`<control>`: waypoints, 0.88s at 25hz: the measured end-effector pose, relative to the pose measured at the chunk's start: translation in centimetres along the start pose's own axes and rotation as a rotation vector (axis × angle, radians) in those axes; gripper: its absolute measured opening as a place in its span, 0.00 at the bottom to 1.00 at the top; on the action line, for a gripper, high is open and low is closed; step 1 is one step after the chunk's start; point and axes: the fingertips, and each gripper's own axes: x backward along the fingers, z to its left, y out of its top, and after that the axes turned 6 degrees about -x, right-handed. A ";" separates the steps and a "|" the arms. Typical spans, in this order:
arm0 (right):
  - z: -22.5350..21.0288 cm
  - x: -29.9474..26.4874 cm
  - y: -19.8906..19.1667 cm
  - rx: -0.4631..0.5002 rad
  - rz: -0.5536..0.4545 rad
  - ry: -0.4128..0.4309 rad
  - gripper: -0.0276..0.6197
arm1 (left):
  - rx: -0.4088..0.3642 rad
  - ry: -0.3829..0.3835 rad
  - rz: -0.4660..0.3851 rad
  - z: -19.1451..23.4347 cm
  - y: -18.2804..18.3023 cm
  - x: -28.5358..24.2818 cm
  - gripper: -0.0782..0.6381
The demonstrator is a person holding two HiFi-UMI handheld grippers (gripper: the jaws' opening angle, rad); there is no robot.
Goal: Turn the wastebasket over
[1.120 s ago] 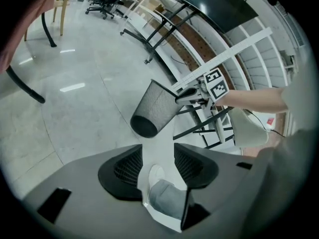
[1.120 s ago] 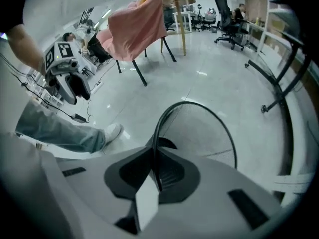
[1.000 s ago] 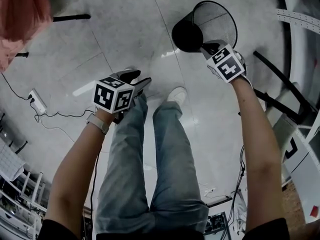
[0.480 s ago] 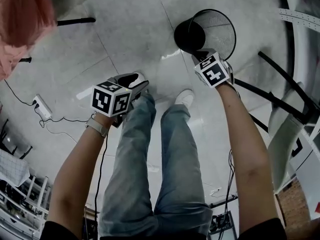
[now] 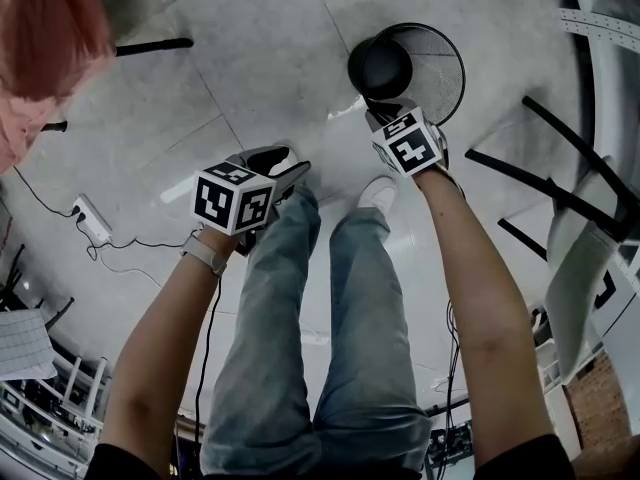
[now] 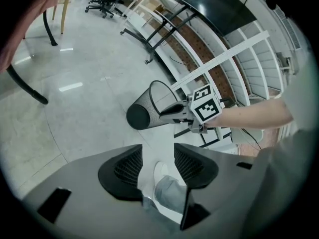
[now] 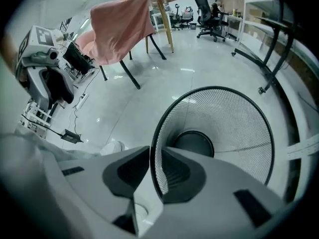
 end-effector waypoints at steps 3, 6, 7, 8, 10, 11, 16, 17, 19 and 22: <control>0.4 0.1 0.9 -0.060 -0.044 0.021 0.29 | -0.011 -0.007 0.004 -0.5 0.0 -0.2 0.39; -0.2 1.0 1.6 -0.114 -0.092 0.020 0.38 | -0.022 -0.009 0.002 -1.0 0.3 -0.3 0.39; -0.5 1.5 1.6 -0.130 -0.106 0.014 0.38 | -0.026 -0.011 0.001 -1.2 0.5 -0.3 0.39; -0.8 2.1 1.7 -0.150 -0.120 0.011 0.38 | -0.032 -0.013 -0.001 -1.5 0.6 -0.2 0.39; -1.4 3.4 2.1 -0.202 -0.161 0.007 0.38 | -0.043 -0.019 -0.003 -2.0 1.0 0.0 0.39; -1.7 4.3 2.4 -0.232 -0.192 0.005 0.38 | -0.048 -0.021 -0.004 -2.3 1.1 0.2 0.39; -2.1 9.6 3.6 -0.394 -0.342 0.057 0.30 | -0.095 -0.035 -0.033 -5.0 3.0 1.3 0.37; -2.2 10.9 3.8 -0.423 -0.374 0.062 0.22 | -0.119 -0.045 -0.052 -5.8 3.8 1.6 0.36; -2.6 13.8 4.5 -0.470 -0.454 0.058 0.09 | -0.172 -0.064 -0.095 -7.5 5.6 2.2 0.34; -2.5 18.3 5.3 -0.505 -0.565 0.061 0.06 | -0.211 -0.063 -0.179 -10.1 8.6 3.8 0.19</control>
